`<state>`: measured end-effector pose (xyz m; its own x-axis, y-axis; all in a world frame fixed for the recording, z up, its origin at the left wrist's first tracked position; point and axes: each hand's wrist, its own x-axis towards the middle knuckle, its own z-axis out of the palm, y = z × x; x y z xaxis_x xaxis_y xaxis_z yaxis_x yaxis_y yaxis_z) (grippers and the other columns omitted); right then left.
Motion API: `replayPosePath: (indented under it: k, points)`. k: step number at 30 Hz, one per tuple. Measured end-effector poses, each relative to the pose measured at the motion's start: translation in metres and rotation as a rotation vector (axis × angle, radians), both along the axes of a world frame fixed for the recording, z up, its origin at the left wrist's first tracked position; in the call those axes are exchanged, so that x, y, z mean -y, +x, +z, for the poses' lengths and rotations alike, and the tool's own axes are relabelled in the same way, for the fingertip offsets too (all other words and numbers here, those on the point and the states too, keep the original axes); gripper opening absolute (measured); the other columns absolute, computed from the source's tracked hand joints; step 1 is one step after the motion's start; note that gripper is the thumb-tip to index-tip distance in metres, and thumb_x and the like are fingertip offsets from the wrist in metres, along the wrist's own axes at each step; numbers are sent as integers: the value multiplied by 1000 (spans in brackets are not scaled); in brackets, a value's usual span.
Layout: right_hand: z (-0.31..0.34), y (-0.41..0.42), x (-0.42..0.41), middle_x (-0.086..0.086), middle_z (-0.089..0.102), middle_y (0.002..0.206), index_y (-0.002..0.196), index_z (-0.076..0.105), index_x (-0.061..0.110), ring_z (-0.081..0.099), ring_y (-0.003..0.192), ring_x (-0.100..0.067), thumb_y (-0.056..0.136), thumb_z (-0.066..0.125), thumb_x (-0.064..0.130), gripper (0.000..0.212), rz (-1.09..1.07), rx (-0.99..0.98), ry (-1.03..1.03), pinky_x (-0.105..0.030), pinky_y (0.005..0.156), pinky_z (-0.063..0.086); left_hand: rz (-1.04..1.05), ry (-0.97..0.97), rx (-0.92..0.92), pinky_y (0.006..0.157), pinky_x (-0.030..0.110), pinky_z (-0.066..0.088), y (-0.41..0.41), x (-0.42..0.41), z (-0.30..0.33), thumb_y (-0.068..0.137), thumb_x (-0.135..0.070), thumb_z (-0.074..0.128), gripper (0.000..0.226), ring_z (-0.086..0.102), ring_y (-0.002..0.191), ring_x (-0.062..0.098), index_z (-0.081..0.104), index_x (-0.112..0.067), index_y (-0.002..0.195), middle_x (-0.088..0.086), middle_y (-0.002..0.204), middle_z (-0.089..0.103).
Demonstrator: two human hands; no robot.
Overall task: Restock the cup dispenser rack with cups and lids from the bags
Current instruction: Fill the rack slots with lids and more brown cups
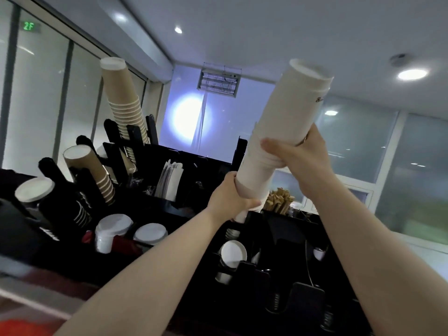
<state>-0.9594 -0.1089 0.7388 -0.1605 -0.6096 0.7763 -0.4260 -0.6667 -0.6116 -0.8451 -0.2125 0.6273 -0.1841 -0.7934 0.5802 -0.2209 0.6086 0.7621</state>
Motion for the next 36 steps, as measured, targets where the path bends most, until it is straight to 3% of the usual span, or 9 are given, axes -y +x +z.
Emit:
replayPosePath:
  k: [4, 6, 11, 13, 18, 23, 29, 34, 36]
  points:
    - [2, 3, -16, 14, 63, 108, 111, 50, 30, 63, 89, 4, 61, 88, 24, 63, 12, 1, -21, -21, 69, 53, -87, -33, -33, 80, 13, 42, 10, -12, 0, 56, -39, 86, 81, 57, 96, -6, 44, -29, 124, -25, 103, 58]
    - [-2, 9, -25, 17, 62, 108, 116, 49, 29, 62, 92, 5, 60, 88, 27, 68, 2, -8, -34, -27, 75, 54, -107, -40, -44, 80, 9, 43, 16, -18, -2, 64, -36, 83, 71, 56, 99, -4, 45, -33, 123, -30, 104, 58]
    - [-46, 24, -40, 7, 61, 111, 103, 52, 40, 61, 100, -7, 44, 81, 48, 67, -97, 17, -96, -37, 81, 55, -45, -83, 81, 103, 19, 26, 42, -34, -28, 67, -46, 76, 103, 32, 129, -2, 19, -25, 150, -23, 136, 34]
    - [-81, 24, -37, -2, 57, 116, 107, 51, 38, 59, 107, -16, 44, 81, 45, 70, -119, 45, -99, -41, 84, 54, -37, -43, 169, 105, 19, 24, 51, -41, -49, 67, -50, 74, 106, 29, 137, 3, 14, -28, 151, -19, 147, 31]
    - [-151, 23, -28, 9, 54, 121, 111, 39, 56, 56, 110, -5, 48, 80, 34, 78, -75, 97, -29, -29, 88, 51, -2, 42, 422, 117, 33, 22, 59, -51, -86, 74, -49, 74, 108, 17, 145, 13, 4, -27, 152, -7, 160, 9]
    - [-169, 13, -10, 16, 58, 112, 118, 42, 39, 61, 99, -5, 50, 79, 38, 78, -112, 128, 122, -47, 77, 58, -57, 86, 316, 113, 35, 31, 53, -51, -95, 80, -50, 68, 98, 30, 140, 14, 6, -29, 152, -6, 156, 26]
    - [-177, 15, 9, 21, 60, 107, 120, 43, 36, 59, 96, 5, 46, 83, 44, 85, -108, 7, 246, -15, 64, 51, -32, 123, 228, 88, 27, 46, 53, -43, -105, 90, -39, 58, 54, 56, 115, 14, 34, -34, 139, -11, 124, 58]
    - [-186, 11, 18, 18, 61, 107, 125, 45, 29, 60, 97, -1, 47, 82, 45, 89, -154, 18, 323, -18, 67, 50, -75, 135, 182, 93, 10, 33, 52, -43, -105, 73, -50, 69, 91, 43, 127, 4, 19, -35, 148, -19, 137, 48]
    - [-187, 12, 19, 17, 62, 108, 128, 45, 28, 61, 95, -1, 48, 84, 44, 90, -150, -36, 377, -17, 64, 48, -111, 62, 150, 101, 13, 35, 51, -46, -98, 63, -48, 74, 98, 40, 128, 0, 22, -38, 146, -21, 137, 46]
